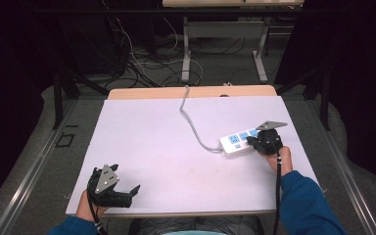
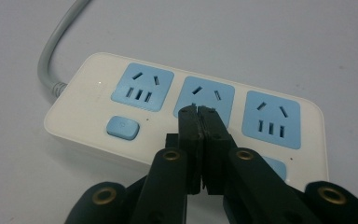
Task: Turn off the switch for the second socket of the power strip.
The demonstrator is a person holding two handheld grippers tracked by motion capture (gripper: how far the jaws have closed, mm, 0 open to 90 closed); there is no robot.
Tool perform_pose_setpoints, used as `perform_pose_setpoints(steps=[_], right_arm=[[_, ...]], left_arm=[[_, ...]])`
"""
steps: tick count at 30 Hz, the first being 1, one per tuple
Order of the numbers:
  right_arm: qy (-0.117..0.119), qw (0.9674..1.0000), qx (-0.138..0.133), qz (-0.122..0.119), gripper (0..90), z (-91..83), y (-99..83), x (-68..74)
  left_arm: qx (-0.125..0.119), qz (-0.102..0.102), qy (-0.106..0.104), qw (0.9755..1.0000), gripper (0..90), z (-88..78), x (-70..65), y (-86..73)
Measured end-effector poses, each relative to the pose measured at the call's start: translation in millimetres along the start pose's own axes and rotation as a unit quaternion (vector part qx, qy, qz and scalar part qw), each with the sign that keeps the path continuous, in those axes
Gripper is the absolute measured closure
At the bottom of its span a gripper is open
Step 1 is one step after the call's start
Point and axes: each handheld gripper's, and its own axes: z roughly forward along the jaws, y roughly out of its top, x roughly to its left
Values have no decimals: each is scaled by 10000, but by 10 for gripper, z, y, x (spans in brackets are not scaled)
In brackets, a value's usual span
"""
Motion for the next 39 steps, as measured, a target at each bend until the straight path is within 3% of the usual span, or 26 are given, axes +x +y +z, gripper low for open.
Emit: perform_pose_setpoints(steps=[13, 19, 20, 29, 39], right_arm=[[55, 10000, 24, 9, 898, -9, 7, 18], [31, 10000, -6, -46, 824, -34, 28, 30], [68, 10000, -30, -37, 739, -55, 47, 30], [327, 9995, -23, -51, 301, -122, 78, 61], [463, 9989, -105, -44, 70, -195, 90, 110]], left_arm=[[-7, -3, 0, 10000, 2, 0, 1, 0], [-27, -5, 1, 10000, 2, 2, -2, -2], [-23, 16, 18, 10000, 2, 0, 2, -2], [-20, 31, 26, 10000, 2, -2, 2, 0], [-20, -1, 7, 10000, 2, -2, -4, -2]])
